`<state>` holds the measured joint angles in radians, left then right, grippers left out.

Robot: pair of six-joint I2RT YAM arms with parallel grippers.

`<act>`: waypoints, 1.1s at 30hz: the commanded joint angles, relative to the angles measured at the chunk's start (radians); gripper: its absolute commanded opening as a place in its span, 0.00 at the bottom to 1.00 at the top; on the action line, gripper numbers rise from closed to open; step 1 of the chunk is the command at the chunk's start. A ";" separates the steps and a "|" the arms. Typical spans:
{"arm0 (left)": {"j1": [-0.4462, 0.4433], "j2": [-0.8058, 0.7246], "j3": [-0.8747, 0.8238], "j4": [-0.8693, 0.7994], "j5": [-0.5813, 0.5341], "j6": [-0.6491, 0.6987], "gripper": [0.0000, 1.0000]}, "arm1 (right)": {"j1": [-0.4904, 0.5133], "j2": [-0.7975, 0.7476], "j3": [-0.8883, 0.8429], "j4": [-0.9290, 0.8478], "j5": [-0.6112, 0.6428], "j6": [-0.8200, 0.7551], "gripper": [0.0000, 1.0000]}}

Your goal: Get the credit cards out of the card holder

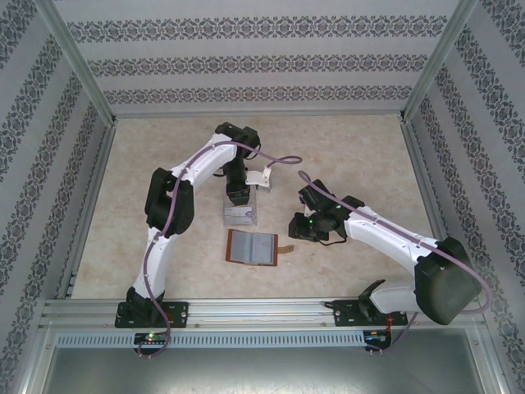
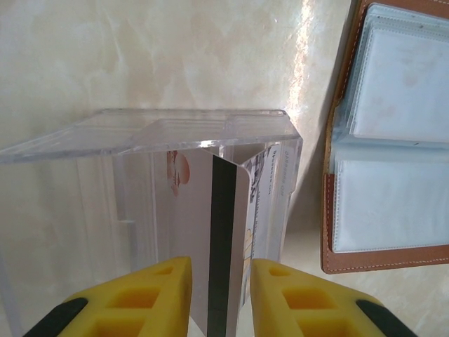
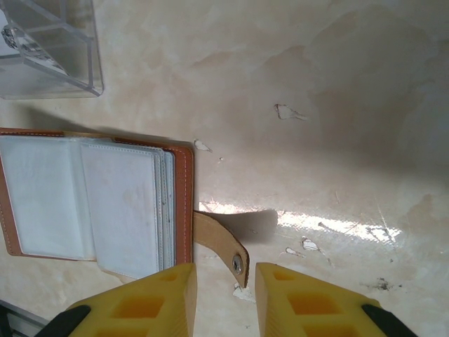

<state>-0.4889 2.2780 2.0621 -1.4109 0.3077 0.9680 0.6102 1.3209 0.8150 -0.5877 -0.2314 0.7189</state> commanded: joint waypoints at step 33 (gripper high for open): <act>0.011 0.028 0.043 -0.047 -0.059 0.006 0.21 | -0.014 -0.017 -0.013 -0.013 0.015 0.001 0.30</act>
<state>-0.4885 2.3089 2.0769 -1.4181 0.2749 0.9649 0.6037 1.3209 0.8082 -0.5877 -0.2314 0.7189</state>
